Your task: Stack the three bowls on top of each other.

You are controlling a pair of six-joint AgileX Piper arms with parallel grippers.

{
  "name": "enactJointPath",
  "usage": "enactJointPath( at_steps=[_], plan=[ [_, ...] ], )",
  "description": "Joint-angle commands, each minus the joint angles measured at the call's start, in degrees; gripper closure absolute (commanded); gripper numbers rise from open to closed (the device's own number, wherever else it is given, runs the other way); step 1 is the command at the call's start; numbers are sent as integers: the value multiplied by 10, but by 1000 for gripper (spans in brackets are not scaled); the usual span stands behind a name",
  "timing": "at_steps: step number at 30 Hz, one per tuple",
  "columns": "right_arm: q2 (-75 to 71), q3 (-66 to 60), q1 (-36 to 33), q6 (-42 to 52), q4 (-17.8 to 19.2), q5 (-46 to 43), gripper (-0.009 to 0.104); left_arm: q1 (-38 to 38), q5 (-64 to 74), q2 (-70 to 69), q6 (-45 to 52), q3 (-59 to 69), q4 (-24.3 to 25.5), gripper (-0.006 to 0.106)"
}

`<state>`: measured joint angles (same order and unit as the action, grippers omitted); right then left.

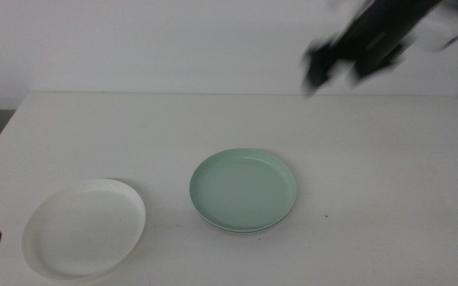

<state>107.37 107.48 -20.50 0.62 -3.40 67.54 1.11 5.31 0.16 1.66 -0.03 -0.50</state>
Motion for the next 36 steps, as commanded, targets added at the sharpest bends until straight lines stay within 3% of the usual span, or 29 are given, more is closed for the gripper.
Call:
enactJointPath(
  at_steps=[1,6,12,14,17,20,28,32,35,36],
  plan=[
    [-88,1,32,3,17,3,7,-1,-4,-2,-2,0,1,7],
    [-255,-65,110,-1,17,-20,7,-1,-4,-2,-2,0,1,7],
    [-458,-320,147,15,10,-184,7,-1,-4,-2,-2,0,1,7],
    [-502,-364,145,59,-49,-189,7,-1,-4,-2,-1,0,5,7],
    [-531,-381,145,148,-153,-106,7,-1,-4,-2,-2,0,5,7],
    [-537,-381,143,184,-210,-82,7,-1,-4,-2,-2,0,5,7],
    [-539,-381,143,188,-214,-78,7,-1,-4,-2,-2,0,5,7],
    [-539,-381,143,148,-220,-55,7,-1,-4,-2,-2,0,5,7],
    [-539,-381,143,-79,-300,-49,7,-1,-4,-2,-2,0,5,7],
    [-539,-381,143,-87,-307,-66,7,-1,-4,-2,-2,0,5,7]
  ],
)
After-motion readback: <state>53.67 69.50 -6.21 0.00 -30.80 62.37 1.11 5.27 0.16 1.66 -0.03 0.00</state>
